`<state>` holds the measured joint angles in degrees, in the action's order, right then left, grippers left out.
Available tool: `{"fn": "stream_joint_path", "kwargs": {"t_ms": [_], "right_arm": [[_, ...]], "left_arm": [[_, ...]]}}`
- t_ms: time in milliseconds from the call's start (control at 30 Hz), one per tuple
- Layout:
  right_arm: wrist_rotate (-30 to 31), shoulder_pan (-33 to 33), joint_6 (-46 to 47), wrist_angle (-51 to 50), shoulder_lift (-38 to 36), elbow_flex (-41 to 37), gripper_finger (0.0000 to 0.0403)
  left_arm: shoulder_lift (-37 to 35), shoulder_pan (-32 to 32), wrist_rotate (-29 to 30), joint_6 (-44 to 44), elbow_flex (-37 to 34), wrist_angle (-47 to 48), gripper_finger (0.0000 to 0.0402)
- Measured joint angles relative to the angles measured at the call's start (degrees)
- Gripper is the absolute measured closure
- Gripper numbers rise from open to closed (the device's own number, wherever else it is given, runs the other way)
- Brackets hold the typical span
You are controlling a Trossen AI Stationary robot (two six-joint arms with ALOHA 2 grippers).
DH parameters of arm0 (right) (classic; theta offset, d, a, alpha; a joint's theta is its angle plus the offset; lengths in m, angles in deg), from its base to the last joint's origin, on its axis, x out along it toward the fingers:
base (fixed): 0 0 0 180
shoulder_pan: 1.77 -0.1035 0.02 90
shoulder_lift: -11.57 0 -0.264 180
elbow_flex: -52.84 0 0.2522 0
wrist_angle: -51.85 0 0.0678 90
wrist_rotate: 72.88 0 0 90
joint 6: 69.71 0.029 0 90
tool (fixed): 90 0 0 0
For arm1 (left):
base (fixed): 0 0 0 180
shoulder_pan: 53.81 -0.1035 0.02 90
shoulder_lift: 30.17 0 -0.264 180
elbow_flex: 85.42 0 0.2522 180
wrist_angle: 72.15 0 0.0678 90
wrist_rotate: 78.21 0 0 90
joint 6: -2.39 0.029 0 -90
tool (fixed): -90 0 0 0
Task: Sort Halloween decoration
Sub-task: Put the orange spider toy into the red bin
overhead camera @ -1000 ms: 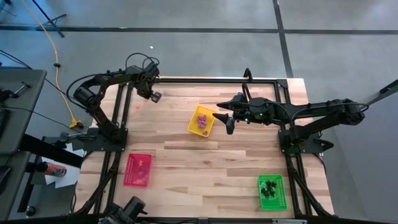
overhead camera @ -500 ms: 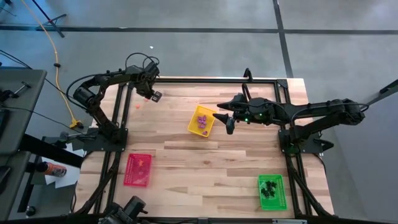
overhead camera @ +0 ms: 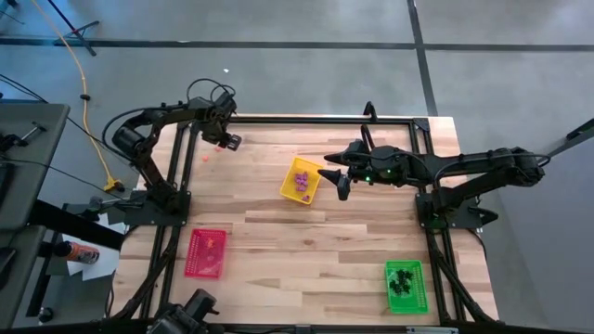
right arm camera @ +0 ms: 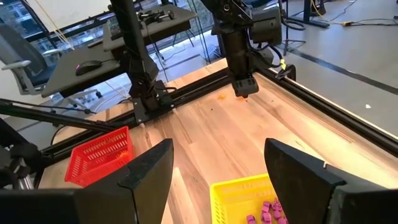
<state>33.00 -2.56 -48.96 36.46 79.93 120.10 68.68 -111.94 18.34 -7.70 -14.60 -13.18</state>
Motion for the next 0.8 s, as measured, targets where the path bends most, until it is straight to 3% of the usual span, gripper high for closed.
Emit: {"fn": "stream_joint_path", "kwargs": {"t_ms": [433,533,800], "right_arm": [[0.00,0.01,1.27,-0.39,0.00,0.00,0.0156],[0.00,0.00,1.33,-1.11,0.00,0.00,0.0156],[0.05,0.00,-0.11,-2.07,0.00,0.00,0.0156]], "left_arm": [[2.48,0.55,1.44,0.54,0.00,0.39,0.0348],[2.49,0.55,0.07,3.26,0.04,0.62,0.0379],[-2.63,0.52,-3.58,5.85,0.09,0.89,0.0401]]}}
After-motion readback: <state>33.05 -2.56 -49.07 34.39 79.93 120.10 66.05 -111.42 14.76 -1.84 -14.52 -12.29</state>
